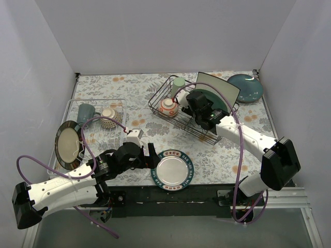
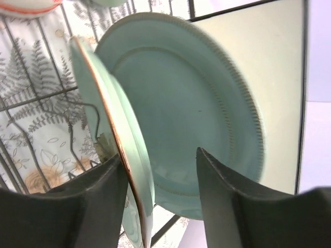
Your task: Load the mixed dishes into the dish rack
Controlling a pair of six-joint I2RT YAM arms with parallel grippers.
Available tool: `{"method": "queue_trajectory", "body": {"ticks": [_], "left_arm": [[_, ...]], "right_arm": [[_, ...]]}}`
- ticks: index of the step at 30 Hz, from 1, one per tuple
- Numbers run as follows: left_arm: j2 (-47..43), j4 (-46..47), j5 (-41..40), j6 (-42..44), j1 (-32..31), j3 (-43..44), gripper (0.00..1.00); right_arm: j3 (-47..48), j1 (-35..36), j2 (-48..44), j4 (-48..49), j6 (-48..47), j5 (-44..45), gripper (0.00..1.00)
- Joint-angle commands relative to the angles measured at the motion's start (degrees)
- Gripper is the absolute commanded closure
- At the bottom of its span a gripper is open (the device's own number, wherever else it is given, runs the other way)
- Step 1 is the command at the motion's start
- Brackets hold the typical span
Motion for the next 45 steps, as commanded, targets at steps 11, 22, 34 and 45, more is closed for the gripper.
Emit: {"method": "queue_trajectory", "body": {"ticks": [11,22,34,45], "left_arm": [[-1.1,0.5,-1.4,-0.1,-0.2,-0.7,0.02],[-0.7,0.5,-1.5,-0.1,-0.2,-0.7,0.02],[0.9,-2.4,-3.6,-2.2,-0.2,0.0,0.02],[8.0,-5.2,-3.8,-8.4,-0.2,0.1,0.02]], "right_arm": [[7.8,-5.1,-1.1,0.7,8.2,5.2,0.32],[8.8,-5.7,-8.6,-6.1,17.5,-1.5,0.30],[8.1,-5.7,-20.2,-17.7,31.5,-19.1,0.28],[-14.4,0.8,-27.2,-8.1,55.3,-48.4,0.36]]}}
